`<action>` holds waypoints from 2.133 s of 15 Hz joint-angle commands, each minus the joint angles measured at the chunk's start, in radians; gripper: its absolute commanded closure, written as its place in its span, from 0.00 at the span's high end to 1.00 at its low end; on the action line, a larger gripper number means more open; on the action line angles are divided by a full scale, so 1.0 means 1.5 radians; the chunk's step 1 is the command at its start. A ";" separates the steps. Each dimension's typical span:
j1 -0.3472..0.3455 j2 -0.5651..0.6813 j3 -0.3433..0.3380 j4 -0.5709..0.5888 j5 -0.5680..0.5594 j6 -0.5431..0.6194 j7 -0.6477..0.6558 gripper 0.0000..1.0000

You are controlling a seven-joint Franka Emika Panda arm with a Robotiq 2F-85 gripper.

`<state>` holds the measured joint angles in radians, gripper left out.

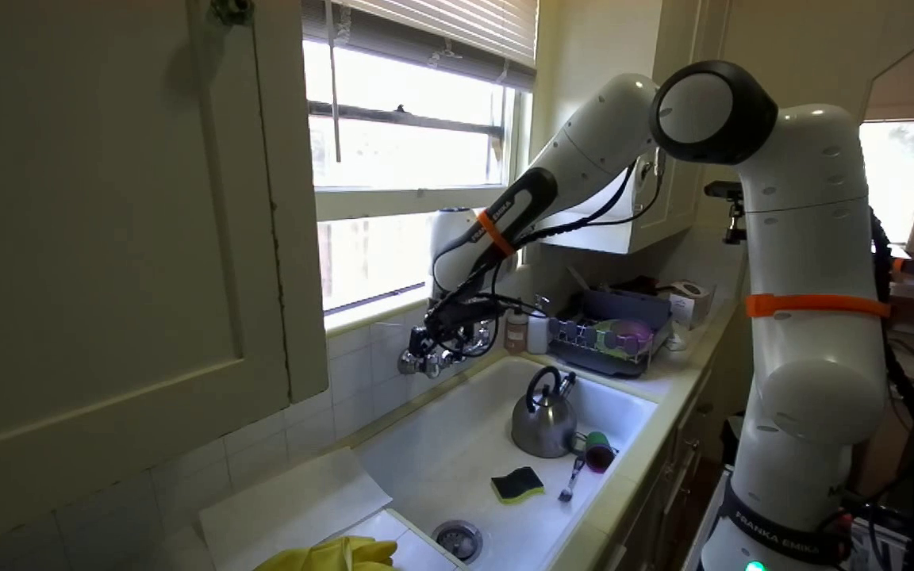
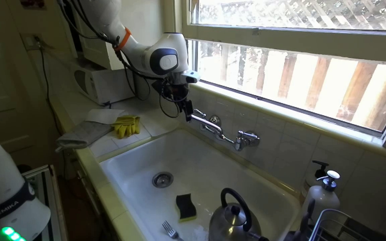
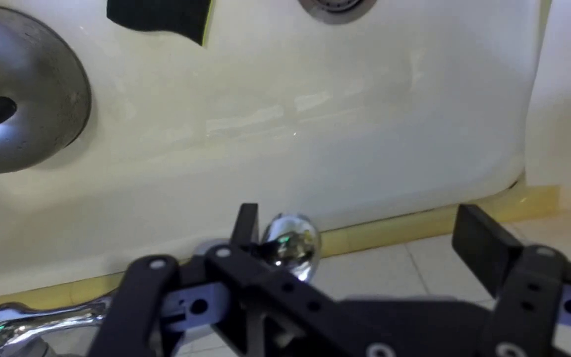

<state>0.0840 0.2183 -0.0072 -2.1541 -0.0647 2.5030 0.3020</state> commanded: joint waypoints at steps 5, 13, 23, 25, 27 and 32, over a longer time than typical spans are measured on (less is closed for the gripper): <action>-0.020 -0.123 0.012 -0.141 0.013 -0.028 -0.112 1.00; -0.097 -0.151 -0.056 -0.260 -0.064 0.013 -0.084 1.00; -0.107 -0.136 -0.059 -0.246 -0.050 0.002 -0.081 1.00; -0.107 -0.136 -0.059 -0.246 -0.050 0.002 -0.081 1.00; -0.106 -0.097 -0.058 -0.239 -0.079 0.043 -0.105 1.00; -0.118 0.024 -0.065 -0.244 -0.117 0.244 -0.252 1.00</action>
<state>-0.0737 0.1258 -0.1004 -2.5256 -0.2169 2.7073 0.0521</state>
